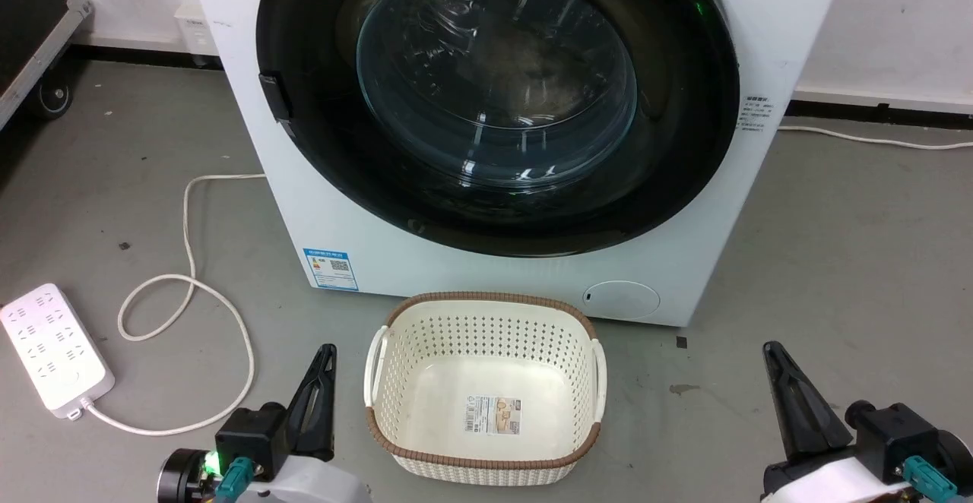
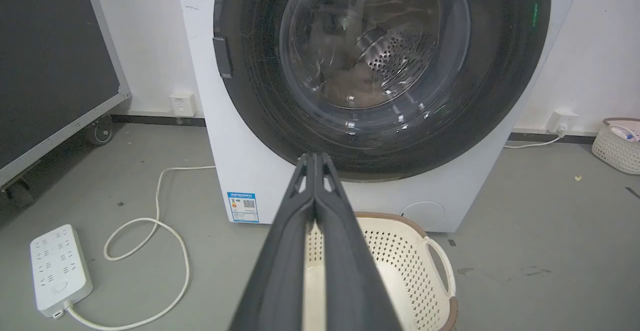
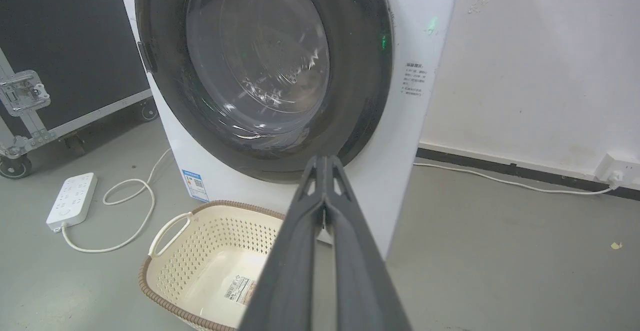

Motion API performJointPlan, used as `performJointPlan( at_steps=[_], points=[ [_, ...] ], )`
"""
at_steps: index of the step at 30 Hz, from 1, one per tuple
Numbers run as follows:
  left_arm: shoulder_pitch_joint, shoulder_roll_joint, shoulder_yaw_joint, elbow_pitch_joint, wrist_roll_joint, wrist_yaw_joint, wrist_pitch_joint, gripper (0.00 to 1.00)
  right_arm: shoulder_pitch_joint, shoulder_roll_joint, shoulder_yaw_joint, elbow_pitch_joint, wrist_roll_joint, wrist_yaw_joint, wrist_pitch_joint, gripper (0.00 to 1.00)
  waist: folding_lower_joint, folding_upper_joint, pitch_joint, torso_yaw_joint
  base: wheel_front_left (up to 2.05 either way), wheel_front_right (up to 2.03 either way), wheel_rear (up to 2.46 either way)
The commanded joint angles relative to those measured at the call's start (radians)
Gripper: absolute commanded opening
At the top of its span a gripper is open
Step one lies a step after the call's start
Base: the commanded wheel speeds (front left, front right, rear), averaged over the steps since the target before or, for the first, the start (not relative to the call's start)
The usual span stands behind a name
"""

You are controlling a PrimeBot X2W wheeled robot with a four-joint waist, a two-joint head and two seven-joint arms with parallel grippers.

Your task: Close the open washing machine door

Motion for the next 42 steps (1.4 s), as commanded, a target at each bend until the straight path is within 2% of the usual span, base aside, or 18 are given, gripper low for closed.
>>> performJointPlan(
  at_steps=[1,42],
  points=[
    [0.003,-0.004,0.004,-0.008,0.011,0.006,0.008,0.00,-0.005,0.003,0.001,-0.009,-0.007,0.000,0.007,0.00,0.0000,-0.0001,0.000,0.000,0.00,0.00,0.00],
    [0.007,-0.013,0.041,-0.067,0.058,0.022,0.098,0.00,-0.015,0.008,0.016,-0.043,-0.019,-0.001,0.097,0.00,0.0000,-0.0001,-0.005,0.005,0.00,0.00,0.00]
  ],
)
